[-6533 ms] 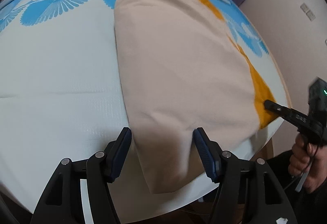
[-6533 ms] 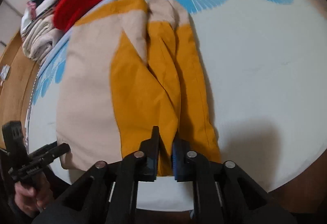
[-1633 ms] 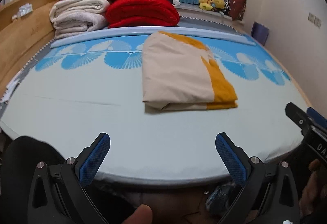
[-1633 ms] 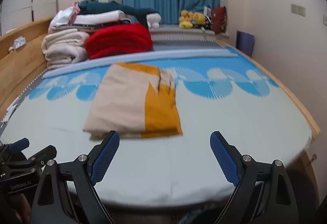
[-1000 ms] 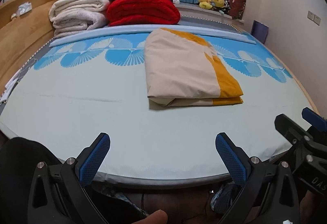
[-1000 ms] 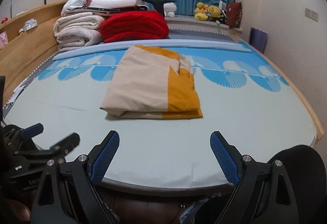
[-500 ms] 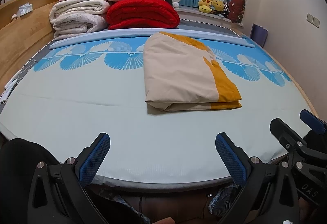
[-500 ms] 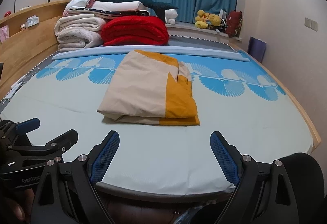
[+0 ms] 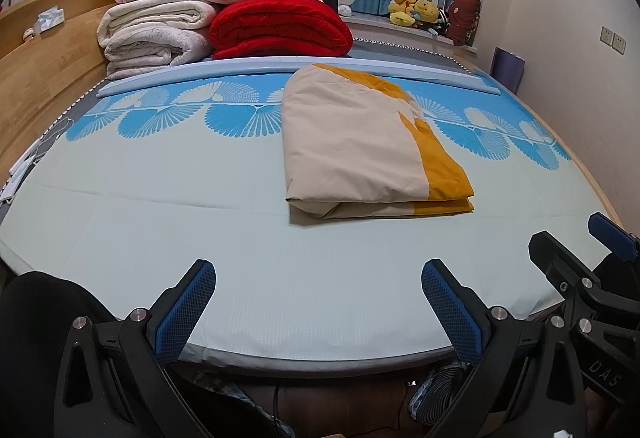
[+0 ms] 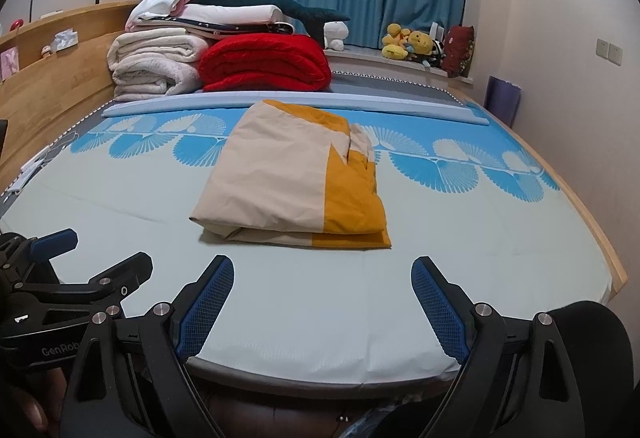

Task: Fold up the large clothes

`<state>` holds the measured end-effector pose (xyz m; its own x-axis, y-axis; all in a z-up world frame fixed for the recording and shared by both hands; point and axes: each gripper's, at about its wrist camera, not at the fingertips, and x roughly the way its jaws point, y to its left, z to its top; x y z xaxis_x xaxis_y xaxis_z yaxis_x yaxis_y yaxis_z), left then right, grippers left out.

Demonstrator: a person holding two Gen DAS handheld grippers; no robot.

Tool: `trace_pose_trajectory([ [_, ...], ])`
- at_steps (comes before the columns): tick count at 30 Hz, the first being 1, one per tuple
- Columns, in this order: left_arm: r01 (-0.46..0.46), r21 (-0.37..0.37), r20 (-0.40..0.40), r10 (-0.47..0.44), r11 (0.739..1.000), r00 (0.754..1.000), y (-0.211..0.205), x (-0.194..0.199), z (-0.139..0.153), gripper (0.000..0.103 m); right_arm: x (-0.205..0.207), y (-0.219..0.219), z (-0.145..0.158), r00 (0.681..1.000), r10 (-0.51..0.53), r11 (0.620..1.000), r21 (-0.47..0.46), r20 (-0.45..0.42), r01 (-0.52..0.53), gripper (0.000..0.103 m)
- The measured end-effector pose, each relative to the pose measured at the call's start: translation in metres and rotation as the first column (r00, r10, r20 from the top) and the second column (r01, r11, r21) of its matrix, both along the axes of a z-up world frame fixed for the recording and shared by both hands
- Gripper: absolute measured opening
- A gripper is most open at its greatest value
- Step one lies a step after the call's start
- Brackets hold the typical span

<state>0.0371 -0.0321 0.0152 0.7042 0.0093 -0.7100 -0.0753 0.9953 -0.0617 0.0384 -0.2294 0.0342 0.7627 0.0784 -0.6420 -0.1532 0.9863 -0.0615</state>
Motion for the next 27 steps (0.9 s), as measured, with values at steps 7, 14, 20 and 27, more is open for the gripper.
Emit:
trace_pose_trajectory([
  [7,0.0,0.0,0.001,0.0,1.0,1.0,0.0002,0.0004,0.0,0.102,0.0003,-0.0001,-0.0005,1.0,0.0,1.0,0.0,0.0,0.0,0.09],
  [14,0.0,0.0,0.0,0.0,1.0,1.0,0.0017,0.0005,-0.0007,0.102,0.0003,-0.0004,-0.0008,1.0,0.0,1.0,0.0,0.0,0.0,0.09],
  [20,0.002,0.0,0.0,-0.002,1.0,1.0,0.0022,0.0007,-0.0003,0.102,-0.0004,-0.0006,-0.0006,1.0,0.001,1.0,-0.001,0.001,-0.001,0.09],
  [27,0.002,0.0,-0.001,-0.002,1.0,1.0,0.0023,0.0008,-0.0003,0.102,0.0001,-0.0008,-0.0011,1.0,0.001,1.0,-0.001,0.001,-0.001,0.09],
])
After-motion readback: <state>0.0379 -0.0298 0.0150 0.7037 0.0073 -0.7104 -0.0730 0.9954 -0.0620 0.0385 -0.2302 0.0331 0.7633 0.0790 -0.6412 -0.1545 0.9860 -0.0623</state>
